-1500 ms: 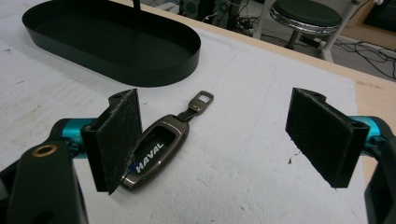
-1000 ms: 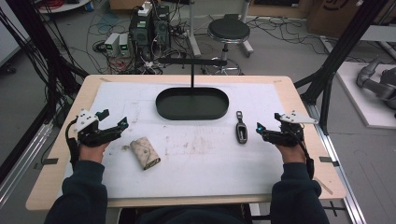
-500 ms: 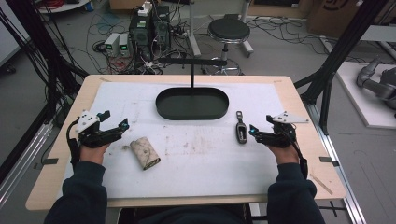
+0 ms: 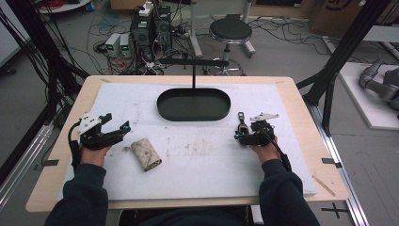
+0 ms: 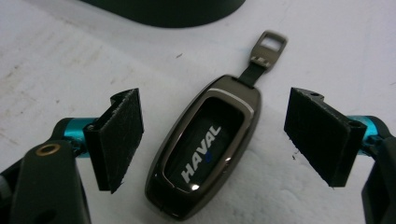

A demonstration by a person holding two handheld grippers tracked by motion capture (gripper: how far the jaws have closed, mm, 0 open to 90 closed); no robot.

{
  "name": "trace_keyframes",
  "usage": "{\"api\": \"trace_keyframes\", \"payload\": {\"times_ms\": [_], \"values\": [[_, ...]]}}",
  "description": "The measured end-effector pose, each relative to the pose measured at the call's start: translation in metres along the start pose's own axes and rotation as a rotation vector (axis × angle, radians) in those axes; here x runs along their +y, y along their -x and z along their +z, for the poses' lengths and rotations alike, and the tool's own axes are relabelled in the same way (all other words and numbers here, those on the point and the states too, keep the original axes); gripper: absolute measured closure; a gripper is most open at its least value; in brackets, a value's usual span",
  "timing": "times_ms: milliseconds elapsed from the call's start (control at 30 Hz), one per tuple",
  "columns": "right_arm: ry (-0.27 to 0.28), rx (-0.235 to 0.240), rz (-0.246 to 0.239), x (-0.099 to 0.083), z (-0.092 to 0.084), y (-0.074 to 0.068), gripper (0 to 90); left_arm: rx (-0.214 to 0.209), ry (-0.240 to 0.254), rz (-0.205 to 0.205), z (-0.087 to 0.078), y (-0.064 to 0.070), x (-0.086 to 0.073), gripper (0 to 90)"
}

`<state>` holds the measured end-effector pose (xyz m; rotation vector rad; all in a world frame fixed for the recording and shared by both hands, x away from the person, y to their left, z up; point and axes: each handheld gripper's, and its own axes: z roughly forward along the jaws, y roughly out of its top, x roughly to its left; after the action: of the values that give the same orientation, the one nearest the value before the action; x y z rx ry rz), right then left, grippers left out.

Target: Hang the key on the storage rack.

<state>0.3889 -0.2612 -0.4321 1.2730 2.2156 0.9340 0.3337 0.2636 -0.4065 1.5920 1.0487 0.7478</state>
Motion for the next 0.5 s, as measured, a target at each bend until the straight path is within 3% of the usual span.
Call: {"api": "trace_keyframes", "payload": {"times_ms": [200,233,300,500], "values": [[-0.049,-0.007,-0.006,0.001,0.012,-0.001,20.9,0.003,-0.003,-0.006,0.000,-0.001,-0.001,21.8],[-0.088,-0.011,0.003,0.000,0.015,0.001,30.7,0.004,-0.006,-0.005,0.000,-0.001,-0.001,21.9],[-0.094,0.013,0.034,-0.001,0.015,0.005,32.6,0.004,-0.010,-0.007,0.001,-0.001,-0.001,22.1],[-0.130,0.050,-0.027,-0.002,0.007,0.012,48.8,0.007,-0.014,-0.008,0.001,-0.002,-0.002,22.2]]}}
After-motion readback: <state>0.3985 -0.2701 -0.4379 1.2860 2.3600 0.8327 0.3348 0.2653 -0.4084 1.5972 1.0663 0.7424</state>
